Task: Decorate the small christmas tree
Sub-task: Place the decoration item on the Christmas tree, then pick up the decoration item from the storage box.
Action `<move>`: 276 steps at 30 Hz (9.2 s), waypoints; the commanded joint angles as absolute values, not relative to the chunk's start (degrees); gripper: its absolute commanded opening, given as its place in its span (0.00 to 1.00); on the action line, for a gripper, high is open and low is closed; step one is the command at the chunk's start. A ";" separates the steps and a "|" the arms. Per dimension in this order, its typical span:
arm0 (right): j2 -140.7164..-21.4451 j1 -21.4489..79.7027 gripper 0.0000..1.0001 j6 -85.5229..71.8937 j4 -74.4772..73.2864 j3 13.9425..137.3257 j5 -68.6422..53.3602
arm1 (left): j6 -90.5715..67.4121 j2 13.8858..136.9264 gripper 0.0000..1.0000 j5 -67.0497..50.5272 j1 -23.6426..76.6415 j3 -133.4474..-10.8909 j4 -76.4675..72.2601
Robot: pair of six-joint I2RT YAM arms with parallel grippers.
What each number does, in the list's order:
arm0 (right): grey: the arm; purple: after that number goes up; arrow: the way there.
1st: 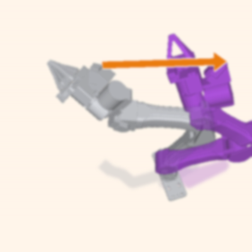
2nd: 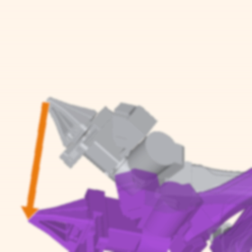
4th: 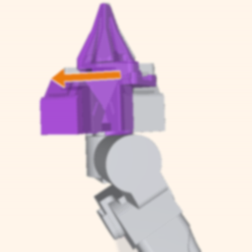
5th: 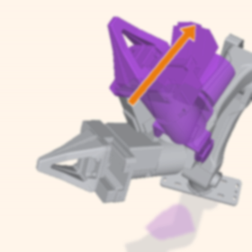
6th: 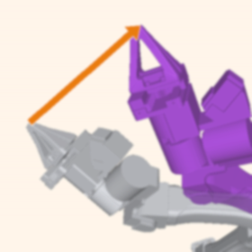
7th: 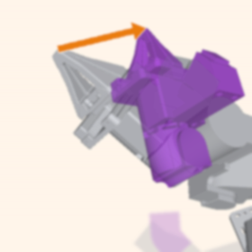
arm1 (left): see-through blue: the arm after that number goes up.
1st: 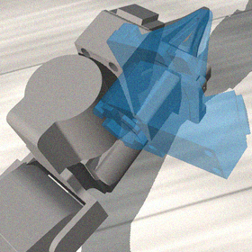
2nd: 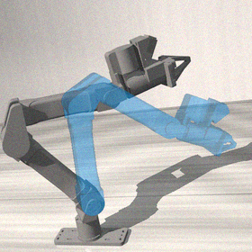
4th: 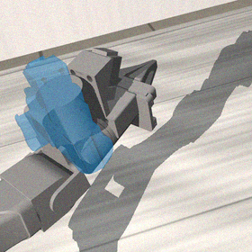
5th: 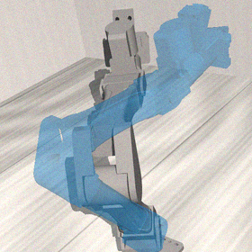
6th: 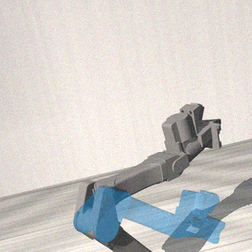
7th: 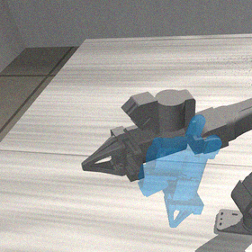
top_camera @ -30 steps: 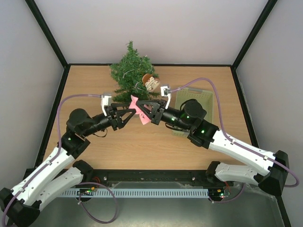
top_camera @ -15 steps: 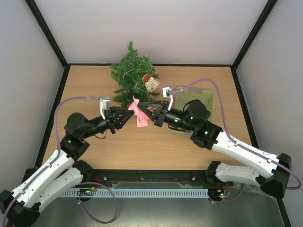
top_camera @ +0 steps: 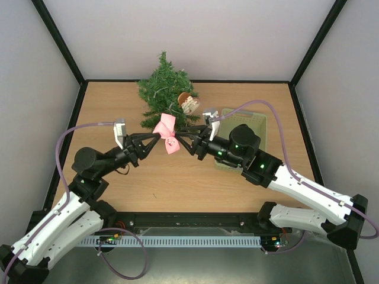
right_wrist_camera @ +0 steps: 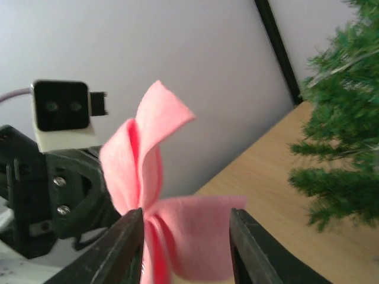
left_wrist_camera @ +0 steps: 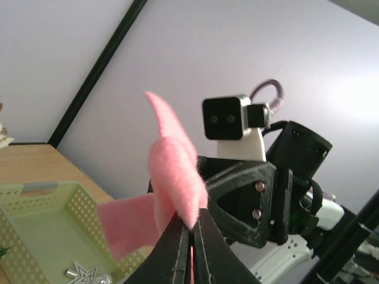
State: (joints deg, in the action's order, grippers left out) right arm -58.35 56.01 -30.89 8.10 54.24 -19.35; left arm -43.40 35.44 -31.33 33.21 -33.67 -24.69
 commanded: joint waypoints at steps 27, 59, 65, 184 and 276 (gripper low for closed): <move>-57.04 68.75 0.40 51.63 14.96 48.24 -6.08 | -60.53 34.08 0.02 -17.49 33.44 -40.41 -9.78; -63.05 70.75 0.29 51.18 21.58 51.20 5.57 | -65.20 32.87 0.02 -16.83 33.42 -38.87 -8.00; -63.20 70.75 0.25 50.53 22.77 50.96 6.49 | -65.29 32.76 0.02 -16.72 33.44 -38.96 -7.88; -89.61 49.22 0.02 26.08 13.29 75.57 7.57 | 0.14 73.69 0.09 -16.89 14.94 -69.14 4.06; -60.92 41.39 0.44 -16.93 -11.77 51.51 19.29 | -12.81 52.73 0.72 -12.94 18.26 -60.03 15.20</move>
